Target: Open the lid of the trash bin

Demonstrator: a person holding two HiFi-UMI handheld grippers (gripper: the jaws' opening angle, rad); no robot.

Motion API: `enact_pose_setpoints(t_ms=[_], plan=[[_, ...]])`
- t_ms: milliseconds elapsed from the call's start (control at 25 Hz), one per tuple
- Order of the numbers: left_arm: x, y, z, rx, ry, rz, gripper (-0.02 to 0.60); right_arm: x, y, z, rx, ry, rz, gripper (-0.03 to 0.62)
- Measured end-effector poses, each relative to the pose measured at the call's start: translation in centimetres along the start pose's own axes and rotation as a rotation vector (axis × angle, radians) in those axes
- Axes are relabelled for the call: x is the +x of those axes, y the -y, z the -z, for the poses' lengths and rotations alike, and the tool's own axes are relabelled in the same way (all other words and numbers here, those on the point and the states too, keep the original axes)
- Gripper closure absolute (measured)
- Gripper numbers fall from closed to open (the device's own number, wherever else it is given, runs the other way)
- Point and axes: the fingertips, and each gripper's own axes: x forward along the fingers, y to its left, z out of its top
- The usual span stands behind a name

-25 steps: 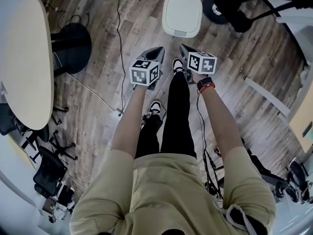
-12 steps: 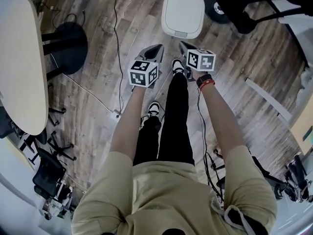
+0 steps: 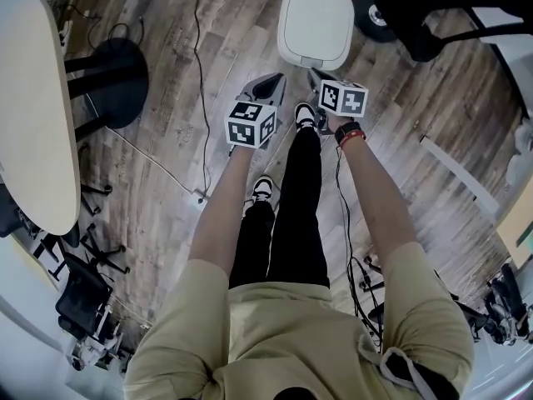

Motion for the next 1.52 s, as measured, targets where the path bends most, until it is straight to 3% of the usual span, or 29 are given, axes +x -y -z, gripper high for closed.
enact_pose_setpoints(t_ms=[760, 1520], plan=[[2.4, -1.0, 2.7, -0.018, 0.005, -0.002, 0.557, 3.6, 4.0, 1.5, 0.033, -0.03, 0.057, 0.579], [3.5, -1.4, 3.0, -0.034, 0.004, 0.009, 0.557, 4.5, 5.5, 1.3, 0.056, -0.034, 0.086, 0.579]])
